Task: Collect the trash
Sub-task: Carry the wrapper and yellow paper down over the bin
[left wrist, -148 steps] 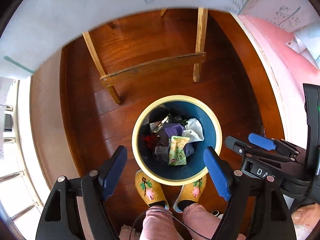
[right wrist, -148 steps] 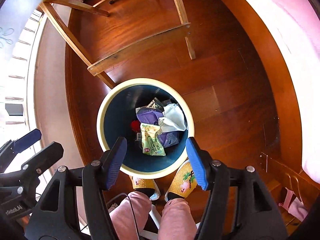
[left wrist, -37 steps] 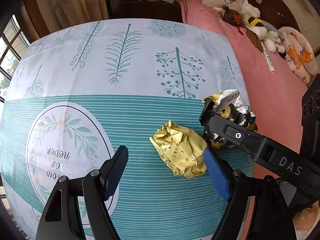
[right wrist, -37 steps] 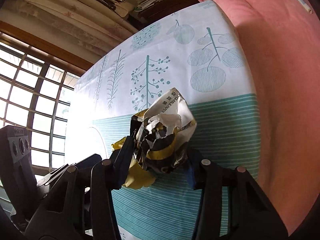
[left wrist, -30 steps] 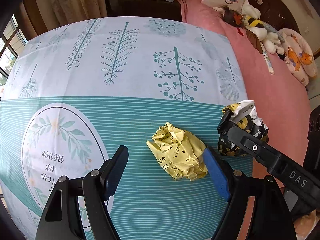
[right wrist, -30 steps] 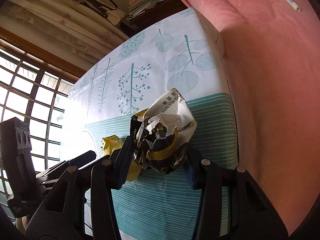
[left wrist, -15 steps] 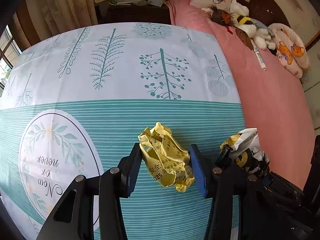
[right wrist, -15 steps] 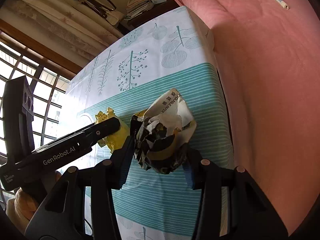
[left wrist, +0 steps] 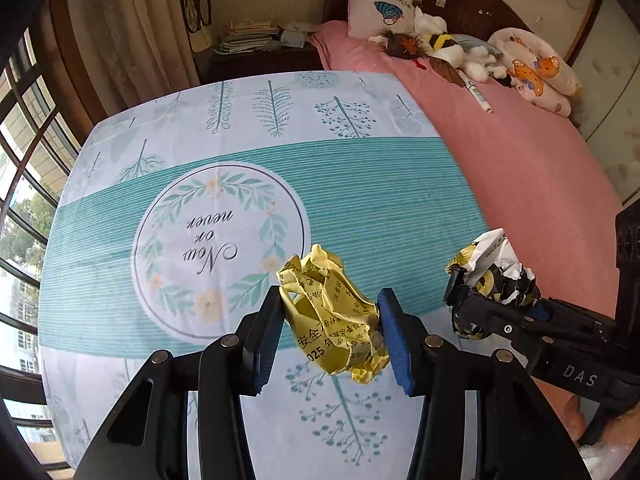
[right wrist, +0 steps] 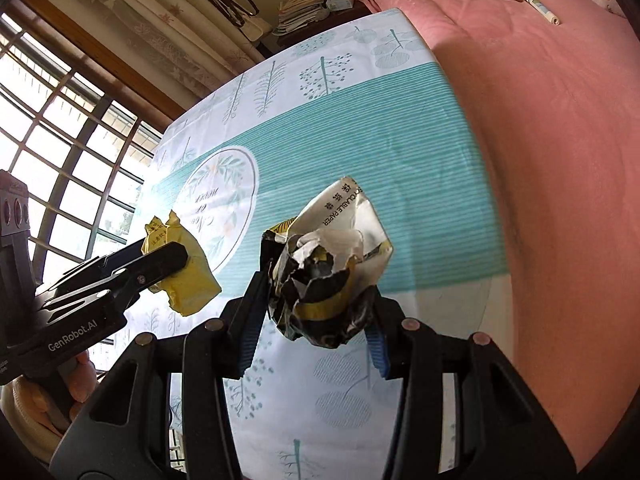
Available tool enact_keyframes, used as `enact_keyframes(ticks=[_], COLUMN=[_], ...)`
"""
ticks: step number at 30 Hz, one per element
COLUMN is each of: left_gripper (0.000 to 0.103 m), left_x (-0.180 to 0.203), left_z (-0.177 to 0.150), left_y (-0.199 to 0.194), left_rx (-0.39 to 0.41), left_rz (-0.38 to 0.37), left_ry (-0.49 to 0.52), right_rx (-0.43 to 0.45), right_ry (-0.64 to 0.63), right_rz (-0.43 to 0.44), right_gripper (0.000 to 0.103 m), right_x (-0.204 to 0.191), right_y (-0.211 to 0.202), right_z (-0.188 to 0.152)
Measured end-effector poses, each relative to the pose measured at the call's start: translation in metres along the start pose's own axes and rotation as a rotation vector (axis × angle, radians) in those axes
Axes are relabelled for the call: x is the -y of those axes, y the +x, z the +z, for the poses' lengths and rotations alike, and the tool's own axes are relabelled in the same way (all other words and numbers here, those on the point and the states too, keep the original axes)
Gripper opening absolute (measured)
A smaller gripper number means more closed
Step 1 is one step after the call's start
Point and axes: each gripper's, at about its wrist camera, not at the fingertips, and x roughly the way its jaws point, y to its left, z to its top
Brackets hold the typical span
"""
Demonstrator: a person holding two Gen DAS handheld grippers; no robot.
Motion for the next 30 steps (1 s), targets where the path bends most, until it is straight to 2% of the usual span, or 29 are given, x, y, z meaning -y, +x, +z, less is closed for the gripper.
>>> enact_keyframes(ticks=[9,16,23,30], left_gripper=[0.047,0.047,0.048,0.048], left_x=[-0.071,-0.114,-0.131,-0.129], left_z=[-0.156,-0.269,-0.359,-0.418], left_y=[-0.102,-0.140,-0.133,-0.077], left_rx=[0.026,-0.023,-0.086,-0.161], left_rz=[-0.027,-0.043,-0.047,-0.028], left_ry=[0.093,0.130,0.121,0.075], right_rx=[0.068,0.006,-0.093,-0.173], right_ry=[0.017,0.030,-0.056,-0.117], right_rz=[-0.017,-0.059,-0.125,-0.141], right_gripper=[0.042,0.042,0.042,0.042], right_x=[-0.109,-0.169,-0.192,-0.174], right_y=[-0.039,-0.040,-0.013,0.038], right_z=[-0.158,-0.284,-0.361,-0.416])
